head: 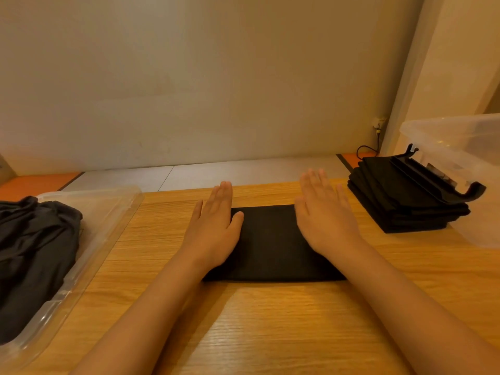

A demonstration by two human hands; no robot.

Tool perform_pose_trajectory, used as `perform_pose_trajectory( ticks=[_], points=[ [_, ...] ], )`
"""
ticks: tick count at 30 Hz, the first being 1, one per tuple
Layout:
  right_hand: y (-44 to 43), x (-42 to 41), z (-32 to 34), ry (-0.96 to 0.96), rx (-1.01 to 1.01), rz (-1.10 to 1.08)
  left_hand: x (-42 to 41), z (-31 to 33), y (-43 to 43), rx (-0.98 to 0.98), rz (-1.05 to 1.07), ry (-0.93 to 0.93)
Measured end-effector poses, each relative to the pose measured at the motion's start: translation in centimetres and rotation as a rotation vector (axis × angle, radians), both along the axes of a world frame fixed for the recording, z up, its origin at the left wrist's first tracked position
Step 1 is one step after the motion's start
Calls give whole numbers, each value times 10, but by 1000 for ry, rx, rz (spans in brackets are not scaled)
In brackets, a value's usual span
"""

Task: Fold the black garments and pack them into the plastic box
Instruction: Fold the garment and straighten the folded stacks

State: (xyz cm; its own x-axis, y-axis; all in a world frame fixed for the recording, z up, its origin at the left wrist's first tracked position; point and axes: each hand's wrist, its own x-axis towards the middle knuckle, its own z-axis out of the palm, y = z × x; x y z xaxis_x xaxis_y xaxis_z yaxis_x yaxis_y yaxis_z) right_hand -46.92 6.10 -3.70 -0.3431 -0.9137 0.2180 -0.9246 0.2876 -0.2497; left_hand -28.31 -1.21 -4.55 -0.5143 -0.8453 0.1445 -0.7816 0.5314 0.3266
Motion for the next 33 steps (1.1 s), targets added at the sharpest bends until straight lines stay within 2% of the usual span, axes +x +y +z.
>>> perform_pose_trajectory(
  ticks=[2, 6, 9, 13, 23, 25, 28, 31, 33],
  points=[
    [12, 26, 6, 24, -33, 112, -2, 9, 13, -46, -66, 51],
    [22, 60, -16, 77, 131, 255, -8, -5, 37, -14, -148, -71],
    [22, 58, -31, 59, 229, 270, -6, -26, 38, 22, -116, -149],
    [29, 46, -34, 48, 240, 263, 7, -34, 35, -32, -153, -217],
    [50, 12, -35, 10, 230, 141, 51, -27, 28, 99, -192, -161],
    [53, 7, -36, -1, 237, 117, 51, -25, 31, 117, -165, -159],
    [56, 5, -34, -9, 230, 91, 58, -21, 31, 130, -11, -30],
    [61, 10, -24, -8, 136, 91, 73, -14, 29, 226, 175, 79],
    [62, 19, -15, 10, 69, 148, 79, -11, 33, 234, 179, 108]
  ],
)
